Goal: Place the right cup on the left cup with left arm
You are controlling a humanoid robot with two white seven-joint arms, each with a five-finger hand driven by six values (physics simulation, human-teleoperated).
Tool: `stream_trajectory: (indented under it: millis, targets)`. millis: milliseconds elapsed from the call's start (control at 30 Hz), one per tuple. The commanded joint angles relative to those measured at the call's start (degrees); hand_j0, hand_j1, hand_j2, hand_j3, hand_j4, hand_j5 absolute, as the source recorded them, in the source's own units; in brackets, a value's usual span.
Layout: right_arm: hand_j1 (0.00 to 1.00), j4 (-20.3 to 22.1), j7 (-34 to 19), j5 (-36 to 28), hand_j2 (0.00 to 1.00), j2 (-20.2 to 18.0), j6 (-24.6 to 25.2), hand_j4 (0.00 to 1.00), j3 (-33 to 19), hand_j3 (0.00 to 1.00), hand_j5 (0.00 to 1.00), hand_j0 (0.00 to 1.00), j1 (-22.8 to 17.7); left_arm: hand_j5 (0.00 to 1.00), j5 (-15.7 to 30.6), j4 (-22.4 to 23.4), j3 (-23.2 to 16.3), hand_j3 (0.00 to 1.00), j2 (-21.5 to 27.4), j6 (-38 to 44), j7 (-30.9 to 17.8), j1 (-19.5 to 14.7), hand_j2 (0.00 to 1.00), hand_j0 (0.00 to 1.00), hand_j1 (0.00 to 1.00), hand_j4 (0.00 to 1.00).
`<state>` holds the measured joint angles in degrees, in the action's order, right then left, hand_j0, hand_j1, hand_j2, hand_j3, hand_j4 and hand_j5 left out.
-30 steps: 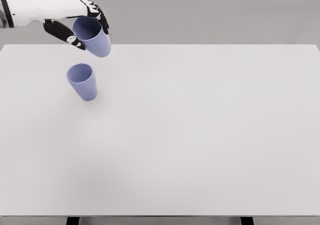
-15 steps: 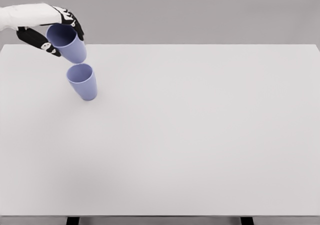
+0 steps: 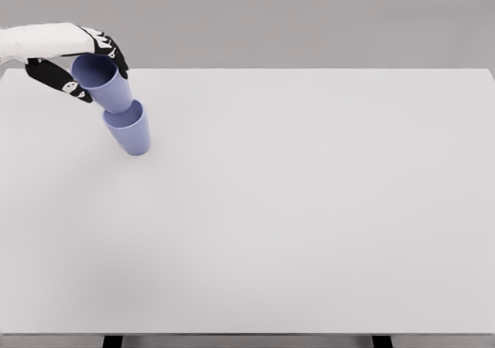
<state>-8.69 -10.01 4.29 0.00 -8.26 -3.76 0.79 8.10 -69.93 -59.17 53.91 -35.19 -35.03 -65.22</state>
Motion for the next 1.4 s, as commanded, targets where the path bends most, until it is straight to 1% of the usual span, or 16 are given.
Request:
stream_trajectory:
  millis: [0, 100, 300, 400, 433, 467, 533, 733, 1000, 1033, 1067, 1133, 1200, 1233, 1300, 1367]
  targets:
    - [1.00, -0.01, -0.01, 0.02, 1.00, 0.00, -0.01, 1.00, -0.02, 1.00, 1.00, 1.00, 0.00, 0.60, 0.42, -0.03, 0.19, 0.60, 0.15, 0.19, 0.03, 0.00, 0.60, 0.60, 0.60, 0.60]
    - [1.00, -0.01, -0.01, 0.02, 1.00, 0.00, -0.01, 1.00, -0.02, 1.00, 1.00, 1.00, 0.00, 0.60, 0.42, -1.00, 0.19, 0.60, 0.23, 0.19, 0.03, 0.18, 0.60, 0.60, 0.60, 0.60]
    - [1.00, -0.01, -0.01, 0.02, 1.00, 0.00, -0.01, 1.00, -0.02, 1.00, 1.00, 1.00, 0.00, 0.60, 0.33, -1.09, 0.45, 0.60, 0.23, 0.19, 0.03, 0.62, 0.60, 0.60, 0.60, 0.60]
    - [1.00, -0.01, -0.01, 0.02, 1.00, 0.00, -0.01, 1.00, 0.07, 1.00, 1.00, 1.00, 0.00, 0.65, 0.33, -1.09, 0.54, 0.65, 0.23, 0.19, 0.03, 0.62, 0.65, 0.65, 0.65, 0.65]
    - [1.00, -0.01, -0.01, 0.02, 1.00, 0.00, -0.01, 1.00, -0.02, 1.00, 1.00, 1.00, 0.00, 0.72, 0.25, -1.09, 0.54, 0.72, 0.23, 0.19, 0.03, 0.62, 0.72, 0.72, 0.72, 0.72]
    - [1.00, -0.01, -0.01, 0.02, 1.00, 0.00, -0.01, 1.00, 0.07, 1.00, 1.00, 1.00, 0.00, 0.74, 0.33, -1.09, 0.63, 0.74, 0.23, 0.19, 0.03, 0.62, 0.74, 0.74, 0.74, 0.74]
    - [1.00, -0.01, -0.01, 0.02, 1.00, 0.00, -0.01, 1.00, -0.02, 1.00, 1.00, 1.00, 0.00, 0.83, 0.24, -1.17, 0.63, 0.83, 0.15, 0.19, 0.03, 0.62, 0.83, 0.83, 0.83, 0.83]
    - [1.00, -0.01, -0.01, 0.02, 1.00, 0.00, -0.01, 1.00, -0.02, 1.00, 1.00, 1.00, 0.00, 0.87, 0.24, -1.17, 0.63, 0.87, 0.15, 0.19, 0.03, 0.62, 0.87, 0.87, 0.87, 0.87]
    - [1.00, -0.01, -0.01, 0.02, 1.00, 0.00, -0.01, 1.00, -0.02, 1.00, 1.00, 1.00, 0.00, 0.88, 0.16, -1.17, 0.89, 0.88, 0.23, 0.19, 0.03, 0.70, 0.88, 0.88, 0.88, 0.88]
    - [1.00, -0.01, -0.01, 0.02, 1.00, 0.00, -0.01, 1.00, -0.02, 1.00, 1.00, 1.00, 0.00, 0.97, 0.42, -2.14, 1.16, 0.97, 0.50, 0.19, 0.03, 0.44, 0.97, 0.97, 0.97, 0.97]
    - [1.00, -0.01, -0.01, 0.02, 1.00, 0.00, -0.01, 1.00, 0.07, 1.00, 1.00, 1.00, 0.00, 1.00, 1.47, -3.89, 1.51, 1.00, 1.81, 0.19, 0.03, 0.35, 1.00, 1.00, 1.00, 1.00]
    - [1.00, -0.01, -0.01, 0.02, 1.00, 0.00, -0.01, 1.00, -0.02, 1.00, 1.00, 1.00, 0.00, 1.00, 9.55, -13.38, 2.12, 1.00, 8.84, 0.19, 0.03, 0.62, 1.00, 1.00, 1.00, 1.00]
    - [1.00, -0.01, -0.01, 0.02, 1.00, 0.00, -0.01, 1.00, -0.02, 1.00, 1.00, 1.00, 0.00, 1.00, 14.13, -23.31, 2.12, 1.00, 13.24, 0.19, 0.03, 0.97, 1.00, 1.00, 1.00, 1.00]
    - [1.00, -0.01, -0.01, 0.02, 1.00, 0.00, -0.01, 1.00, -0.02, 1.00, 1.00, 1.00, 0.00, 1.00, 16.06, -26.74, 2.39, 1.00, 15.08, 0.19, 0.03, 2.63, 1.00, 1.00, 1.00, 1.00]
    - [1.00, -0.01, -0.01, 0.02, 1.00, 0.00, -0.01, 1.00, -0.02, 1.00, 1.00, 1.00, 0.00, 1.00, 16.94, -29.12, 4.49, 1.00, 15.62, 0.19, 0.03, 5.27, 1.00, 1.00, 1.00, 1.00]
    - [1.00, -0.01, -0.01, 0.02, 1.00, 0.00, -0.01, 1.00, -0.02, 1.00, 1.00, 1.00, 0.00, 1.00, 16.94, -30.88, 7.83, 1.00, 15.53, 0.19, 0.03, 9.05, 1.00, 1.00, 1.00, 1.00]
